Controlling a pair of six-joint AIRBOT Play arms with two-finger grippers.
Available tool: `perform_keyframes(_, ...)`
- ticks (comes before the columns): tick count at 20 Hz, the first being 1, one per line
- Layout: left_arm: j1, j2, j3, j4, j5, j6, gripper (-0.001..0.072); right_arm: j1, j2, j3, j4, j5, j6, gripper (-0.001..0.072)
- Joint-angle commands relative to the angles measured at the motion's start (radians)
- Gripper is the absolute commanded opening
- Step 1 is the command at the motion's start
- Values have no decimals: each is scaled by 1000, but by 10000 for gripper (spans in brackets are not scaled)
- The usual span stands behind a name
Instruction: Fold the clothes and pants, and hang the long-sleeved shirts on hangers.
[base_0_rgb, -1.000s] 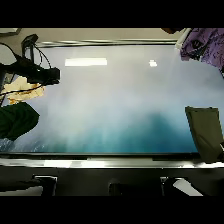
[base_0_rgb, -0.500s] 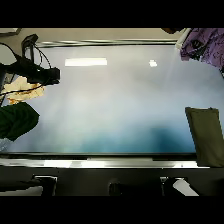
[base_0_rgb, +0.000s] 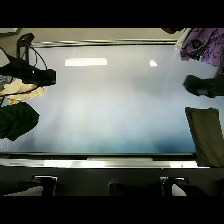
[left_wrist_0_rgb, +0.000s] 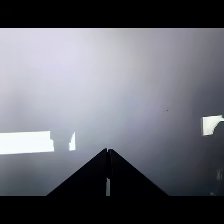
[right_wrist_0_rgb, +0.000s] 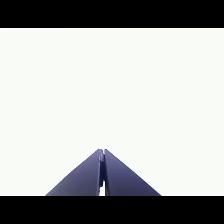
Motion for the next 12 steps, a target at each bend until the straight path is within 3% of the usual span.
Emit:
perform_keyframes(1, 31, 74, -87, 1, 3, 27, 15, 212, 6, 13, 3, -1, -19, 27)
perform_keyframes(12, 86, 108, -92, 23, -49, 26, 17, 246, 6, 13, -2, 2, -19, 29)
